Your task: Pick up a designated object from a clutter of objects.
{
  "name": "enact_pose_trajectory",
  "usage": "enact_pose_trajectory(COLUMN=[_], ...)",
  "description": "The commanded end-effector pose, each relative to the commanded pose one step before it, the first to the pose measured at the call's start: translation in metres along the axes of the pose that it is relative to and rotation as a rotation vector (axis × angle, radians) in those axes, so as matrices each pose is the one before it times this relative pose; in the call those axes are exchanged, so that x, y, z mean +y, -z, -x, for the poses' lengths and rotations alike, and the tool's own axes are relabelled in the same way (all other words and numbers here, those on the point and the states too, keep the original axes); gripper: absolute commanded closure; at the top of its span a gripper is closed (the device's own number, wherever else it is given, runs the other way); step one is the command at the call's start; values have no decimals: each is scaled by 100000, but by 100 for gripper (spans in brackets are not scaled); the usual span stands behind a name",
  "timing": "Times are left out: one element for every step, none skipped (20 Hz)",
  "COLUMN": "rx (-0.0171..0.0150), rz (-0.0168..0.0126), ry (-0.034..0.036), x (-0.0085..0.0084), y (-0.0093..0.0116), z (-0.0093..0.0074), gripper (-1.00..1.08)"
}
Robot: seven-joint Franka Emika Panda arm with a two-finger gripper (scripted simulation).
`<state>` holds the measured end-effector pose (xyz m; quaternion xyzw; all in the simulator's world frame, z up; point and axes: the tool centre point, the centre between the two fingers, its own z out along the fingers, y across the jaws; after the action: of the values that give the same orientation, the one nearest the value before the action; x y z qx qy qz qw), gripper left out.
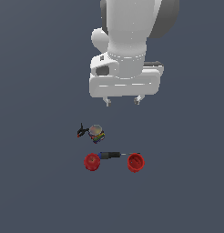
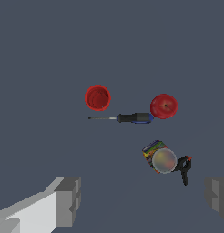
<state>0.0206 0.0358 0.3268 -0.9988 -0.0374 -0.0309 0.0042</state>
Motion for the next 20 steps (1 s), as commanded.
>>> enact_pose_trajectory(rx=[-158,-52,-64,-79,-92,-102,-109,-116,-126,-137,-146,-156,-165,-175,-184,-188,-188,-188,-188,-189], rz=[1,-14,-10,-3,1,1,-3,-7,-8,-8,-10,-12,-15,-17,-20,-23,-25,-27,-29,-32], ry=[895,617,701,780,866,956,1053,1148,1240,1330,1423,1517,1611,1703,1794,1828,1826,1828,1827,1827], x=[236,115,138,168,194,214,229,246,265,285,303,319,335,350,363,362,355,345,336,326], y=[-410,-239,-273,-309,-344,-380,-416,-452,-487,-523,-558,-593,-627,-661,-694,-704,-701,-698,-694,-691], z=[14,1,6,13,22,29,36,46,58,73,90,108,129,152,178,199,217,235,252,269], gripper=[-92,-92,-92,-92,-92,-92,-92,-92,-92,-92,-92,-92,-92,-92,-92,-92,-92,-92,-92,-92])
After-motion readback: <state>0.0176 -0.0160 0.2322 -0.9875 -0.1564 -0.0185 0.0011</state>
